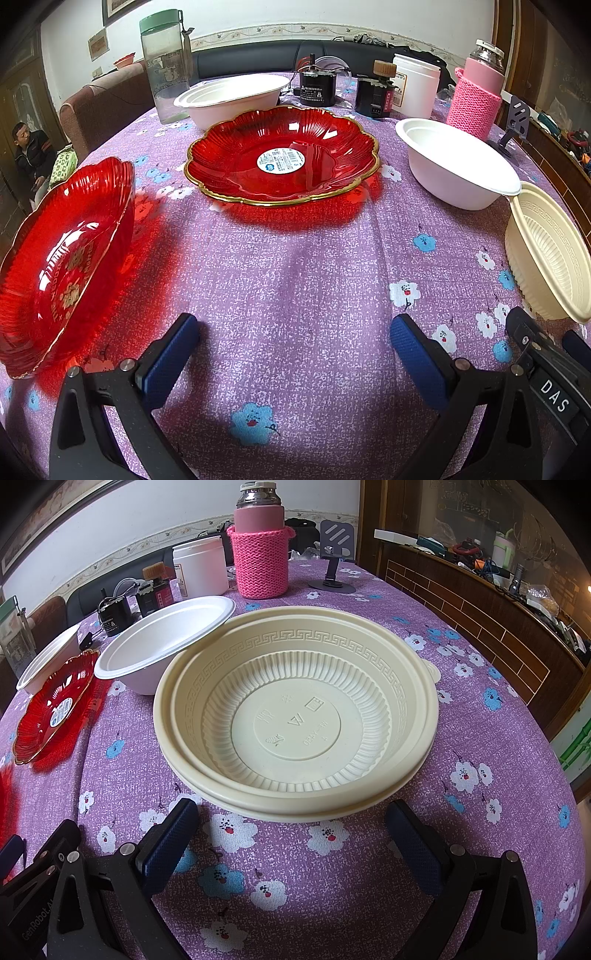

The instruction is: Organize plates and bowls

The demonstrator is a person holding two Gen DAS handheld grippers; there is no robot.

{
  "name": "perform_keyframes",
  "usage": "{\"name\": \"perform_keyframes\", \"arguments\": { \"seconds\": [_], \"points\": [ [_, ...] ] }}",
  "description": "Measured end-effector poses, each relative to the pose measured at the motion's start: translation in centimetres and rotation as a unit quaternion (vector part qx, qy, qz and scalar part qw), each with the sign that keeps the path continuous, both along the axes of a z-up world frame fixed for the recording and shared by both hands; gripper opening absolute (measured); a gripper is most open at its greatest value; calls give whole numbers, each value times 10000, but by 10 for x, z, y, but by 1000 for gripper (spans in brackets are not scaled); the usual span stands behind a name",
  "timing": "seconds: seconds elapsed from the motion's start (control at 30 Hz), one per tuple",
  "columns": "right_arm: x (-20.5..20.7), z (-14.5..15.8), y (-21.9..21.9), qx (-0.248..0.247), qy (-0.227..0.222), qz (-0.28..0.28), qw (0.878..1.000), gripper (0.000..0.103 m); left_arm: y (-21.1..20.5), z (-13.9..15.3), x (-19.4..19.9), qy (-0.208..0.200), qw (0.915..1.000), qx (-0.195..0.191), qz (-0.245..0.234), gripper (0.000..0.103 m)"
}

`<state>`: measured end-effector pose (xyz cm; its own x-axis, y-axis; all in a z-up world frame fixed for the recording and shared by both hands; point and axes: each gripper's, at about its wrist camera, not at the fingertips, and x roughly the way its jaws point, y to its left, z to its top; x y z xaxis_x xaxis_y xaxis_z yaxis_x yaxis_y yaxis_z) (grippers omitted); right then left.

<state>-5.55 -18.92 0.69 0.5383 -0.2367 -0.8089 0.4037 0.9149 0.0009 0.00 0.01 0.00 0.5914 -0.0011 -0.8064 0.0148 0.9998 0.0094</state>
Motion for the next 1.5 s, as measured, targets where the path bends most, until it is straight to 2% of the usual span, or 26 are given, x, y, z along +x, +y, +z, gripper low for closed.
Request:
{"name": "perform_keyframes", "arguments": {
  "seconds": [0.4, 0.57, 0.7, 0.83, 0.9, 0.93, 1.0, 1.07, 1.13, 1.17, 1.23, 1.27, 1.33, 1.37, 1.4, 1.43, 1.47, 1.5],
  "points": [
    [0, 0, 0, 0, 0, 1, 10000, 102, -1, 0, 0, -1, 10000, 12, 3, 103],
    [0, 0, 0, 19, 25, 47, 10000, 102, -7, 0, -2, 58, 9994, 38, 341, 103],
    [0, 3, -3, 113, 193, 236, 9995, 102, -6, 1, -11, 445, 9989, 9, -168, 103],
    [-6, 2, 0, 133, 314, 525, 9980, 102, -9, 2, -32, 513, 9983, 48, -262, 103],
    [-7, 2, 2, 145, 365, 670, 9970, 102, -15, 3, -41, 710, 9962, 38, -497, 103],
    [-10, 3, 1, 130, 385, 719, 9966, 102, -17, 5, -47, 883, 9930, -61, -784, 103],
    [-17, 6, 1, 28, 423, 649, 9970, 98, -12, 18, -63, 900, 9883, -499, -1127, 96],
    [-31, 22, 6, -136, 196, 630, 9977, 97, 7, 41, -85, 578, 9869, -882, -1222, 96],
    [-50, 48, 16, -371, -292, 707, 9964, 97, 35, 73, -108, -7, 9851, -1187, -1246, 96],
    [-59, 63, 23, -490, -592, 749, 9942, 97, 59, 97, -123, -527, 9847, -1227, -1115, 96],
    [-79, 97, 39, -714, -1274, 836, 9857, 97, 95, 133, -147, -1319, 9815, -1146, -778, 96],
    [-89, 115, 50, -826, -1685, 841, 9786, 97, 124, 160, -166, -1918, 9744, -1076, -466, 96],
    [-98, 139, 68, -853, -2242, 924, 9664, 97, 164, 195, -190, -2700, 9587, -888, 30, 97],
    [-101, 149, 77, -836, -2473, 974, 9604, 97, 186, 214, -208, -3189, 9443, -727, 375, 101],
    [-101, 159, 87, -811, -2679, 1049, 9543, 97, 209, 233, -228, -3736, 9228, -523, 780, 103],
    [-98, 169, 99, -776, -2859, 1145, 9482, 97, 222, 243, -234, -4021, 9092, -406, 998, 103],
    [-91, 178, 111, -718, -2970, 1237, 9441, 97, 241, 256, -246, -4368, 8903, -239, 1265, 103],
    [-82, 185, 125, -600, -3023, 1377, 9413, 97, 251, 263, -248, -4461, 8843, -150, 1372, 103]
  ]
}}
